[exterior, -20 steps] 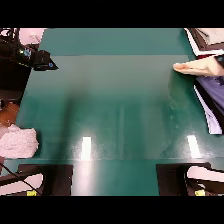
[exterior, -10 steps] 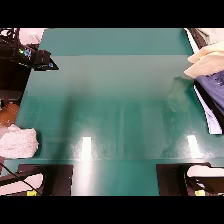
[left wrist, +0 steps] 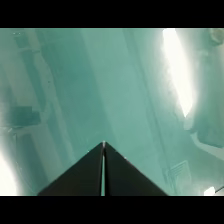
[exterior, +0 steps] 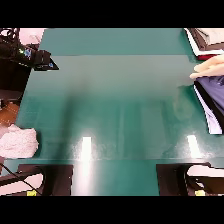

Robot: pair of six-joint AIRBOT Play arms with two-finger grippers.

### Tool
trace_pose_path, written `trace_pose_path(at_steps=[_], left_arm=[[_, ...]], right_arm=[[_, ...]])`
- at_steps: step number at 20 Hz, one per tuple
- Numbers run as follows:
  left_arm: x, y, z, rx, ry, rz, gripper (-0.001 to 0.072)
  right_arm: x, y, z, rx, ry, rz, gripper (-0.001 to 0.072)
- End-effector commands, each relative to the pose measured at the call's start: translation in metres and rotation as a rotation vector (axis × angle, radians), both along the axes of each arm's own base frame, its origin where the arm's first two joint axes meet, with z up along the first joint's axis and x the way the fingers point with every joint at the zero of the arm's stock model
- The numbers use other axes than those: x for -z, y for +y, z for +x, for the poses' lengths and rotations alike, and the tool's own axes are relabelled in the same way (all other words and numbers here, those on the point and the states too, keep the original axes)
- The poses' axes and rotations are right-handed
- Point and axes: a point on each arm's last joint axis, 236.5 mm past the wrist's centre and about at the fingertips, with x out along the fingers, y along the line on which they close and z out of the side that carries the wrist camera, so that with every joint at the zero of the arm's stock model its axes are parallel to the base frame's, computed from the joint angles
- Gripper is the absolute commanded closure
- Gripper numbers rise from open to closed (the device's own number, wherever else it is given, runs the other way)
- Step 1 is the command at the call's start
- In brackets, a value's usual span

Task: Fold the shirts.

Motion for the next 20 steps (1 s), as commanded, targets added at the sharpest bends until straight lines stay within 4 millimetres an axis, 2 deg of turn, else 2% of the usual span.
trace_pose_path(at_steps=[1, 5, 7, 8, 9, 10, 12, 13, 14, 15, 17, 20], left_arm=[[0.000, 0.000, 0.000, 0.010, -0.006, 0.006, 0.0684], [0.000, 0.000, -0.002, 0.013, -0.001, 0.007, 0.0684], [0.002, 0.000, -0.004, 0.020, 0.010, 0.010, 0.0684], [0.002, 0.000, -0.005, 0.022, 0.010, 0.010, 0.0685], [0.002, 0.000, -0.004, 0.027, 0.007, 0.013, 0.0684], [0.002, 0.000, -0.004, 0.033, 0.002, 0.016, 0.0684], [0.002, 0.000, -0.004, 0.033, 0.000, 0.016, 0.0685], [0.002, 0.000, -0.004, 0.033, -0.001, 0.016, 0.0684], [0.001, 0.000, -0.003, 0.032, -0.004, 0.016, 0.0684], [0.001, 0.000, -0.003, 0.031, -0.006, 0.016, 0.0684], [-0.001, 0.000, 0.001, 0.026, -0.025, 0.015, 0.0684], [-0.003, 0.000, 0.005, 0.017, -0.041, 0.011, 0.0684]], right_arm=[[0.030, -0.030, -0.045, 0.138, 0.143, 0.019, 0.0689], [0.075, -0.046, -0.095, 0.239, 0.237, 0.133, 0.0687], [0.087, -0.060, -0.122, 0.315, 0.249, 0.167, 0.0672], [0.092, -0.068, -0.136, 0.360, 0.249, 0.180, 0.0475], [0.097, -0.077, -0.148, 0.403, 0.243, 0.193, 0.0162], [0.101, -0.082, -0.159, 0.450, 0.236, 0.222, 0.0000], [0.106, -0.084, -0.175, 0.536, 0.204, 0.327, 0.0058], [0.101, -0.082, -0.174, 0.545, 0.152, 0.373, 0.0101], [0.093, -0.076, -0.167, 0.534, 0.090, 0.424, 0.0173], [0.083, -0.067, -0.155, 0.506, 0.026, 0.472, 0.0192], [0.065, -0.040, -0.126, 0.415, -0.051, 0.539, 0.0193], [0.045, 0.025, -0.082, 0.226, -0.062, 0.556, 0.0192]])
